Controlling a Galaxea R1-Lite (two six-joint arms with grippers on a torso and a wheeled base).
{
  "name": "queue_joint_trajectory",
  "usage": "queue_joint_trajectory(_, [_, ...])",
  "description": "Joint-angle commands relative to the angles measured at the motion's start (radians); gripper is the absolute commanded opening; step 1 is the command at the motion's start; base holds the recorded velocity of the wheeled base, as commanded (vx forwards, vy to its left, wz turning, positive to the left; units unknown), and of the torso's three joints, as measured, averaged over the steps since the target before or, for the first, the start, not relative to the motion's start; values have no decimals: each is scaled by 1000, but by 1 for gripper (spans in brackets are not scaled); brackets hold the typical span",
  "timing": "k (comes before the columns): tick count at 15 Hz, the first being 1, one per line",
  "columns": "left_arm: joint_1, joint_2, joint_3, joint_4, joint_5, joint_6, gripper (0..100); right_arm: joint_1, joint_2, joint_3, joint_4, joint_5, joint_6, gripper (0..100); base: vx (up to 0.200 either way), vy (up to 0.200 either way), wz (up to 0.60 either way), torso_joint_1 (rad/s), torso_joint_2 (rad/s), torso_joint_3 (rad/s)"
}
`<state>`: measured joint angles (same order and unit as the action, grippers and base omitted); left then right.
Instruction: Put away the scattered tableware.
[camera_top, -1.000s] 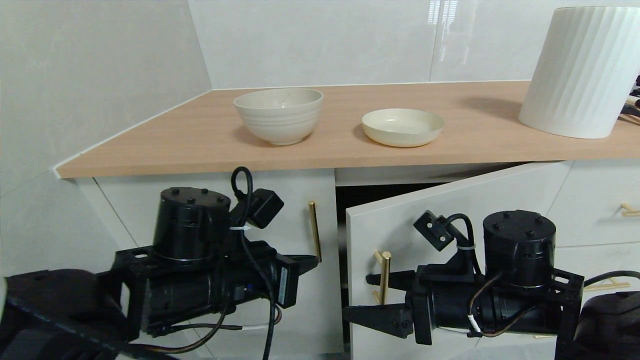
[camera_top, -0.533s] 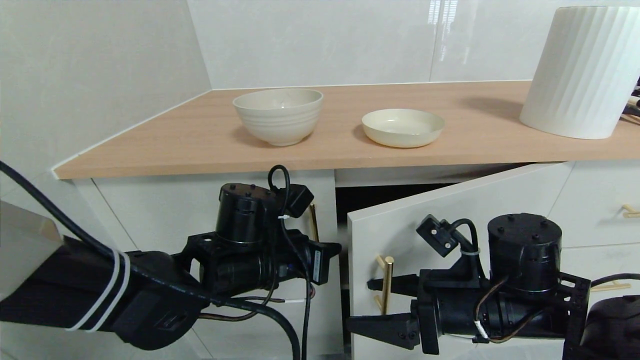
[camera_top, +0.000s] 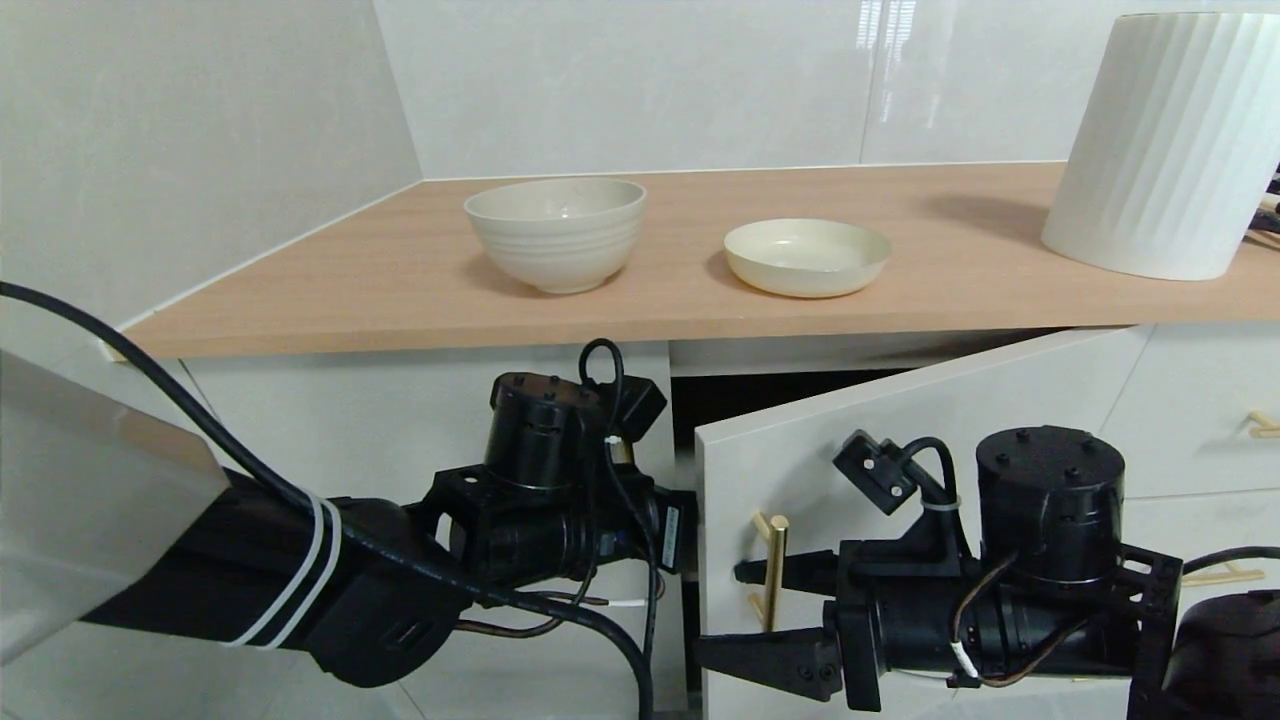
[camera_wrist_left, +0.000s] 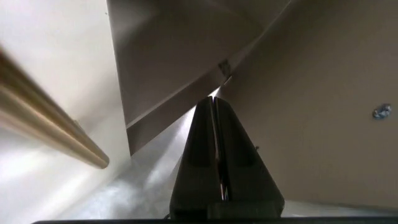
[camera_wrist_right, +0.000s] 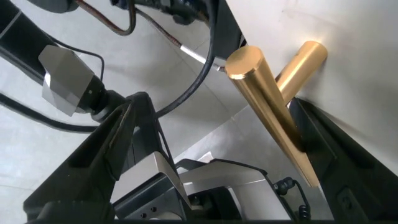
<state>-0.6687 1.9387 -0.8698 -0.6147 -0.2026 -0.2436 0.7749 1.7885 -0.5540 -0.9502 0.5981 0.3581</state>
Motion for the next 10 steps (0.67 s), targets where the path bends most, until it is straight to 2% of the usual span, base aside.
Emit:
queue_joint_trajectory(1, [-22, -6, 0, -2, 0, 0, 0, -14, 0, -4, -4, -4, -1, 100, 0, 0, 0, 0, 0, 0])
queue_joint_trajectory(5, [-40, -7, 0, -19, 0, -2, 0, -29, -21, -9, -4, -6, 1, 100, 0, 0, 0, 0, 0, 0])
queue_joint_trajectory(6, [-42, -1, 2, -46, 2, -2, 0, -60, -34, -10, -4, -4, -1, 100, 0, 0, 0, 0, 0, 0])
queue_joint_trajectory(10, [-52, -1, 2, -48, 0, -2, 0, -123, -63, -12, 33, -4, 1, 100, 0, 0, 0, 0, 0, 0])
